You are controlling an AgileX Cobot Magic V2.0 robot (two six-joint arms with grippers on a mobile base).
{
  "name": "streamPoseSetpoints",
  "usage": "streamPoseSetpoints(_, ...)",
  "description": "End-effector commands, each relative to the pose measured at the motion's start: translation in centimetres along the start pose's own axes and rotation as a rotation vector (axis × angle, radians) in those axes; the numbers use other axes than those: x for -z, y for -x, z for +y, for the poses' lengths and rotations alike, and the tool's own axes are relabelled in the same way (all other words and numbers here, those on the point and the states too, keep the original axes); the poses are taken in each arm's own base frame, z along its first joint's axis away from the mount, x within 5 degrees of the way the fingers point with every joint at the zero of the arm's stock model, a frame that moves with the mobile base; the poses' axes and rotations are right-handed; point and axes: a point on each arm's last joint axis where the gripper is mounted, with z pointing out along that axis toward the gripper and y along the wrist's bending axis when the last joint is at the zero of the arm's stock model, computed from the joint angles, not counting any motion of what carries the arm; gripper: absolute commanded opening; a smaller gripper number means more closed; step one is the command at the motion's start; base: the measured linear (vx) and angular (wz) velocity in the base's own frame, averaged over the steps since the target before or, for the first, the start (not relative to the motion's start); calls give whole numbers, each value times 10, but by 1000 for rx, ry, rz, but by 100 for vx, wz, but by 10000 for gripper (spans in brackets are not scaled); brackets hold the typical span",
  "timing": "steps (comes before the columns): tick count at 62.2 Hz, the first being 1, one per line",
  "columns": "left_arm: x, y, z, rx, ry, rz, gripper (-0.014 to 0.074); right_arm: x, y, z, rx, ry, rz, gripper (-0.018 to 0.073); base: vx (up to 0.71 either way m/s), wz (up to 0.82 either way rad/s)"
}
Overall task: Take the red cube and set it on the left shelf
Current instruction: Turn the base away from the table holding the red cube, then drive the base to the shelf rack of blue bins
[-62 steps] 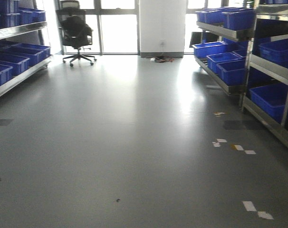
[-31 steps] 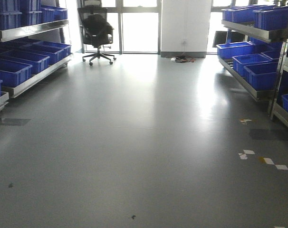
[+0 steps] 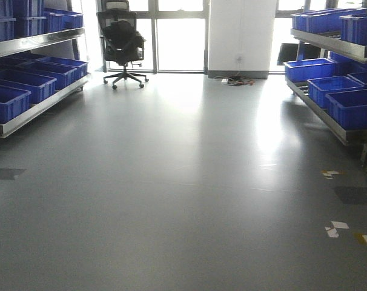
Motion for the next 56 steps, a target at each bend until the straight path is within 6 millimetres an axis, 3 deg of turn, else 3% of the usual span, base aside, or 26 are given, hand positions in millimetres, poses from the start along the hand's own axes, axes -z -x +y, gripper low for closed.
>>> streamPoseSetpoints(1, 0, 0, 1, 2, 8, -72, 102, 3, 15, 0, 26, 5, -96, 58, 57, 9)
streamPoseSetpoints(26, 0, 0, 1, 2, 8, -72, 102, 3, 15, 0, 26, 5, -96, 58, 59, 18)
streamPoseSetpoints(56, 0, 0, 1, 2, 8, -72, 102, 3, 15, 0, 26, 5, -96, 58, 64, 49)
